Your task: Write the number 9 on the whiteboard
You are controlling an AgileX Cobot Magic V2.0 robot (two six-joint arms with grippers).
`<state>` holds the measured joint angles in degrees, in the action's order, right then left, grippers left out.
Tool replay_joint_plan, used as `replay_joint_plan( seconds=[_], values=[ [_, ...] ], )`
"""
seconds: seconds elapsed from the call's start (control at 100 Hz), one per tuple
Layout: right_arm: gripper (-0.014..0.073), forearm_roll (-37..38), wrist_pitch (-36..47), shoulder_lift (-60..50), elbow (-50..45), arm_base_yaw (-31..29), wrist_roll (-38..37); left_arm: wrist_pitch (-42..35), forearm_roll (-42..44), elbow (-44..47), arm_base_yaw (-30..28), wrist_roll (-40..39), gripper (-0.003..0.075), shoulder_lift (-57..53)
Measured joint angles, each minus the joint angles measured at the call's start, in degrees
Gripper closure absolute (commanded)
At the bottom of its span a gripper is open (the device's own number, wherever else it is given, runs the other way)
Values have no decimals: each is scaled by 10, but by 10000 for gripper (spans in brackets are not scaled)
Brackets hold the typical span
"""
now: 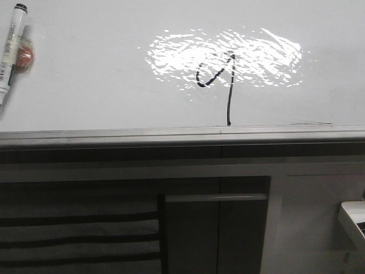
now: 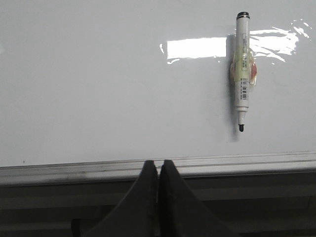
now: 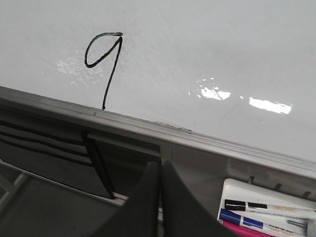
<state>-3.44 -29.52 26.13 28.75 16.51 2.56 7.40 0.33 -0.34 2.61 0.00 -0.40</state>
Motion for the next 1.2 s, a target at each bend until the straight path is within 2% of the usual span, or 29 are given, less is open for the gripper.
replay_joint_plan(
  seconds=[0.55, 0.77, 0.89, 1.04, 1.2],
  values=[
    [666, 1, 5, -14, -8, -4, 0, 0, 0, 0, 1, 0, 741, 0],
    [666, 0, 165, -145, -131, -73, 0, 0, 0, 0, 1, 0, 741, 0],
    [666, -3, 219, -223, -211, -112, 0, 0, 0, 0, 1, 0, 741, 0],
    [666, -6, 272, -263, -289, -120, 0, 0, 0, 0, 1, 0, 741, 0],
    [666, -7, 300, -268, -294, -120, 0, 0, 0, 0, 1, 0, 741, 0]
  ],
)
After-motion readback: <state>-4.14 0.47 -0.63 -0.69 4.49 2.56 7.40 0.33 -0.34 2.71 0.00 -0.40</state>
